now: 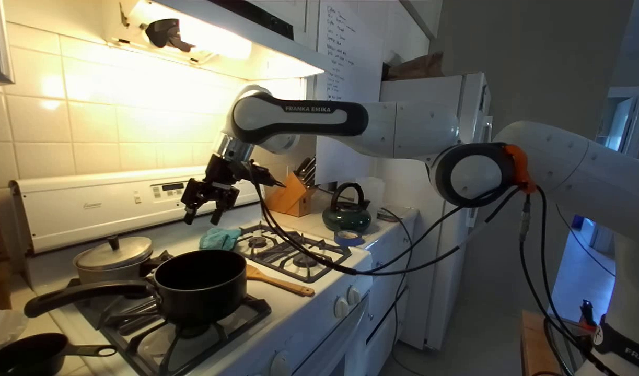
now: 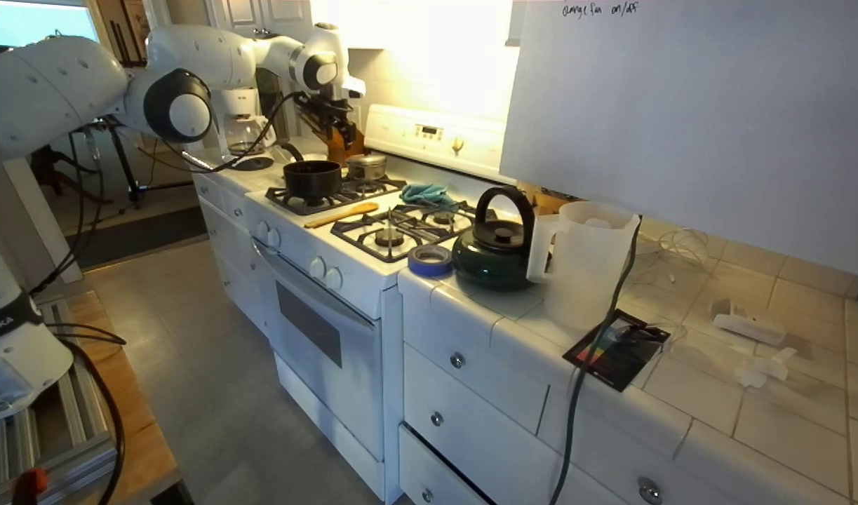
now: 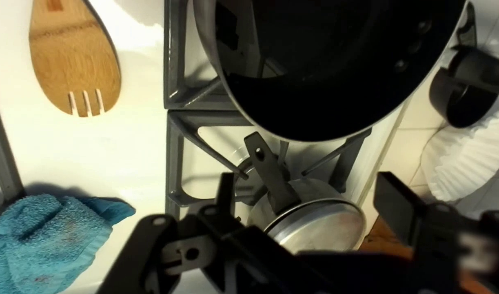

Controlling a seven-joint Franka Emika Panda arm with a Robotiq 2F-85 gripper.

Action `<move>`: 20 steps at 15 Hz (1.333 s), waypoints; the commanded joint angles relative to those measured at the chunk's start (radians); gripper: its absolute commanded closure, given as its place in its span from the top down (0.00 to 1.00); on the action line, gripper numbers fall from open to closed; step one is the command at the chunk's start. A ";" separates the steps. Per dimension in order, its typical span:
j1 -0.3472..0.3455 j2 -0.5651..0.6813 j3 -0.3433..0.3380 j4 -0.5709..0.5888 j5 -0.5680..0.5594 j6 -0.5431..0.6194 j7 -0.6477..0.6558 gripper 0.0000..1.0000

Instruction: Move the pot slightly to the left

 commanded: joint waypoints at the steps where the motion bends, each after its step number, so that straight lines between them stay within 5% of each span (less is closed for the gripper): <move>1: 0.020 -0.032 0.020 -0.032 -0.024 -0.097 -0.078 1.00; 14: 0.194 -0.003 0.106 0.002 -0.034 -0.242 -0.468 1.00; 20: 0.193 0.014 0.107 0.007 -0.019 -0.215 -0.436 1.00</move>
